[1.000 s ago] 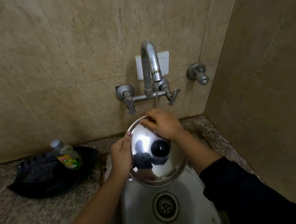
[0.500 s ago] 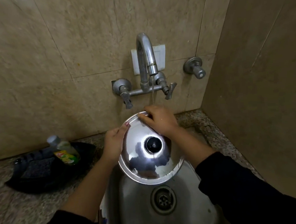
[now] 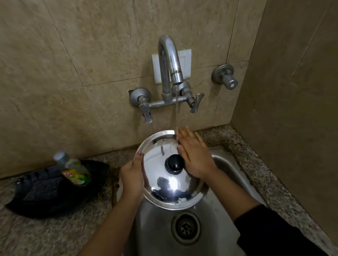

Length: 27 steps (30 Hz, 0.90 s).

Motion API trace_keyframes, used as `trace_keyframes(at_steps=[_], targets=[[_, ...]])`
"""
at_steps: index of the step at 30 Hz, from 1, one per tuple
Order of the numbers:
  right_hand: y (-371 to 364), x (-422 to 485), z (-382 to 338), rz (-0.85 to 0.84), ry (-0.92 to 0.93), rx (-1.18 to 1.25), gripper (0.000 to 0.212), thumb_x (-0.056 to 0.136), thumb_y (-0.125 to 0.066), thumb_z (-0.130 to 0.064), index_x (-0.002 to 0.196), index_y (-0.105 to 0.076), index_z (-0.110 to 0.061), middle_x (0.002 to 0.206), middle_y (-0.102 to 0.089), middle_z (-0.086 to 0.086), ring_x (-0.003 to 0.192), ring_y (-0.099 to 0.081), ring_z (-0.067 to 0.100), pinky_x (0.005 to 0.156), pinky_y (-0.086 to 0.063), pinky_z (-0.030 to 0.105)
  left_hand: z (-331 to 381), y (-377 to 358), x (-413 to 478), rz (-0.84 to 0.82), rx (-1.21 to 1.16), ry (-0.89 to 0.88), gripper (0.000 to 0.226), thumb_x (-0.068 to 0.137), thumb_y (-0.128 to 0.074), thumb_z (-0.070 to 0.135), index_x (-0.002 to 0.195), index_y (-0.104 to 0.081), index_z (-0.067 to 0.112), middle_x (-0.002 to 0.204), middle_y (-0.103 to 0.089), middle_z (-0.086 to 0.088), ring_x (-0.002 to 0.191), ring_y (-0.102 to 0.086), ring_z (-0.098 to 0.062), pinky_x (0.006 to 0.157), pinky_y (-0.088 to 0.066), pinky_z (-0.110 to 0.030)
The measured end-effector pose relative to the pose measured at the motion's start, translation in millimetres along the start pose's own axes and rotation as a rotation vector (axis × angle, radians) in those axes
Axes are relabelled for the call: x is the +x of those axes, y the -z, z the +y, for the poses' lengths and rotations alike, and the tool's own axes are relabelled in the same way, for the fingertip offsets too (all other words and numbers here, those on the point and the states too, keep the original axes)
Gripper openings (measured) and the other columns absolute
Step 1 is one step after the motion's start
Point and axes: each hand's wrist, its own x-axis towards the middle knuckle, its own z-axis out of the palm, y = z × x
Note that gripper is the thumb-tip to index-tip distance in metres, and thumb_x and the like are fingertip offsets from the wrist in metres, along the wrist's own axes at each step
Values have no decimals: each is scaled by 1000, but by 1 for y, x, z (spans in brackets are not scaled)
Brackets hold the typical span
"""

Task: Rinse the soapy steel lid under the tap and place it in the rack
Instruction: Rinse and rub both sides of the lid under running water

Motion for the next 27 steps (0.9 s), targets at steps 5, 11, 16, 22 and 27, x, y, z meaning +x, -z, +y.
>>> trace_keyframes(at_steps=[5,11,16,22,27], targets=[[-4,-29,-2,-9,-24,39,55,102,-24,-35,153,-10,-22,161,-9,-4,148,-3,8,122,-8,36,1,-1,3,24,-34,-2,37,86,-61,44,60,-70,18,64,-70,-1,63,-65,-18,67,-52,-34],[-34,-96,-46,-106,227,-78,57,98,-31,-31,152,-18,-14,160,-14,5,148,-9,18,119,-14,42,-9,-10,-1,165,-137,157,36,90,-57,40,76,-67,8,68,-68,-5,68,-64,-22,58,-48,-27],[-16,-65,-65,-194,413,-77,53,96,-35,-25,148,-32,-17,158,-25,-2,147,-13,12,121,-5,36,-7,-14,-7,10,-96,65,36,91,-56,36,65,-70,15,59,-73,2,58,-69,-12,60,-52,-27],[-10,-44,-86,-48,315,-327,53,95,-30,-35,144,-41,-16,151,-41,1,140,-35,17,118,-16,41,5,-5,3,-43,-56,-47,41,93,-54,37,59,-72,21,58,-72,4,57,-68,-10,54,-53,-20],[24,13,-44,-28,2,-48,65,96,-38,-50,150,-22,-20,161,-16,3,148,-10,21,119,-6,42,6,-2,-3,-221,48,-177,35,92,-57,33,65,-72,18,62,-71,-3,57,-64,-15,54,-51,-26]])
